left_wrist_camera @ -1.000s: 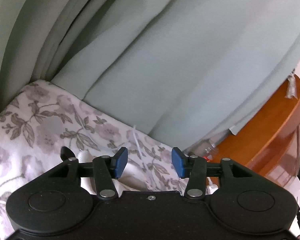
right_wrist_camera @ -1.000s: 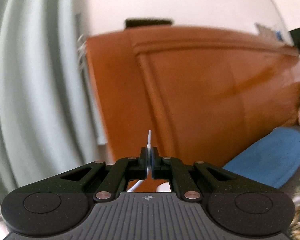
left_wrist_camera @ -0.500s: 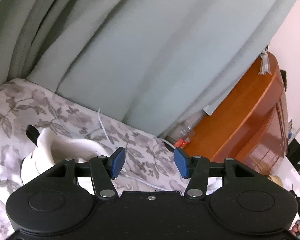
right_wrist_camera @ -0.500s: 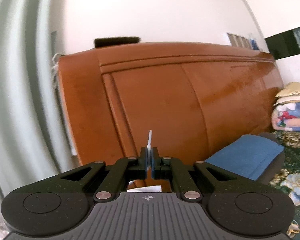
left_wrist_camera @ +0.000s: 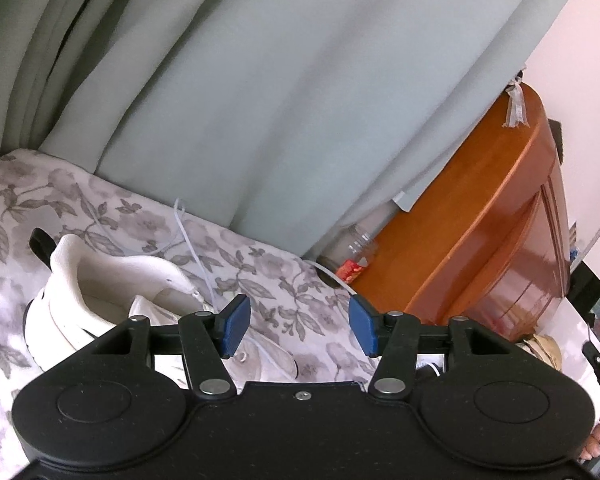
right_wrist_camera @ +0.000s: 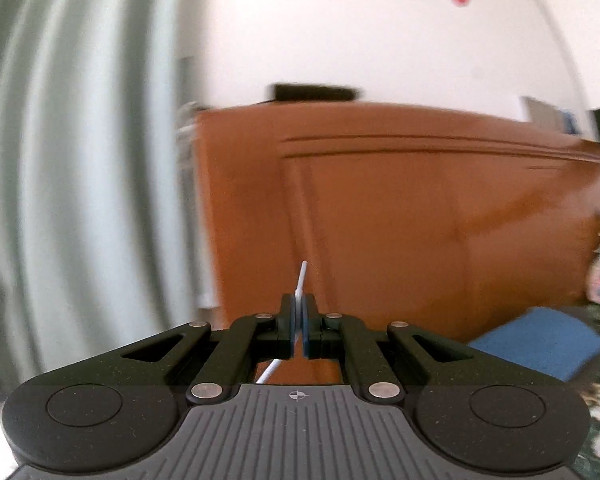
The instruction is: Lace up shoes with both hands
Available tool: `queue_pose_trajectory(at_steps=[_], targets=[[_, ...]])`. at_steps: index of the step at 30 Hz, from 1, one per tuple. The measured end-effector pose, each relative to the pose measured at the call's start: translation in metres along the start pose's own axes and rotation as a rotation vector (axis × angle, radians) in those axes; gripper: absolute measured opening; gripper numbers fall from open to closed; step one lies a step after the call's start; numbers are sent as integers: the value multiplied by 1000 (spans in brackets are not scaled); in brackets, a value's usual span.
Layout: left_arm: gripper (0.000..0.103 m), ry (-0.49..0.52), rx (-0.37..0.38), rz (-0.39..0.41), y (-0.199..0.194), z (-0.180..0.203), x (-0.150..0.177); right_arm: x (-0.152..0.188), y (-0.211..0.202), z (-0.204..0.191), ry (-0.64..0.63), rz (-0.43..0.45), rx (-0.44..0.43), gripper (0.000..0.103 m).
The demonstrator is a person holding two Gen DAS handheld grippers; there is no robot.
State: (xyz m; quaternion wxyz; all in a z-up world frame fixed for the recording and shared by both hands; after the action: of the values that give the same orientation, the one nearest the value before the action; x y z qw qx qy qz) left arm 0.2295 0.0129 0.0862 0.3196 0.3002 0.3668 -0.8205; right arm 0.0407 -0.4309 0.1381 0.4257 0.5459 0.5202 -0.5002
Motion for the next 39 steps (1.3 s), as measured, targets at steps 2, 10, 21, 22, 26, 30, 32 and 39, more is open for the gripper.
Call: queue_pose_trajectory(at_steps=[2, 10, 21, 22, 26, 30, 32, 39], targets=[[53, -1, -1, 4, -4, -1, 1, 0, 9, -14, -5, -17, -64, 3], [58, -18, -13, 37, -26, -10, 2, 17, 40, -101, -112, -119, -375, 3], [59, -69, -38, 67, -49, -39, 2, 129, 55, -225, -279, -444, -694, 3], [59, -72, -42, 65, -50, -41, 2, 136, 53, -231, -283, -459, -711, 3], [60, -80, -46, 64, -54, -48, 3, 137, 57, -223, -275, -481, -674, 6], [60, -90, -46, 62, -54, -53, 6, 138, 82, -164, -205, -510, -446, 10], [62, -93, -45, 60, -53, -54, 7, 142, 94, -128, -168, -540, -312, 12], [64, -95, -49, 40, -46, -51, 14, 167, 131, -70, -25, -651, -183, 23]])
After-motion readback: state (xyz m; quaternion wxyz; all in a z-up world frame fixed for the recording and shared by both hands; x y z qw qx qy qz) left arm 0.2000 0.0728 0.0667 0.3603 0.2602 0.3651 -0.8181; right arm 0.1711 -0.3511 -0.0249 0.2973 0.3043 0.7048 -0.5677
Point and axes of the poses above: each gripper's, at about its wrist camera, not at the fingertips, and y roughly the way its jaws point, z to its right, x to its underside, the point moved 4 cm from there along y, roughly the way its jaws point, and after that the axes turned 3 degrees about -x, right-handed, at the moved point
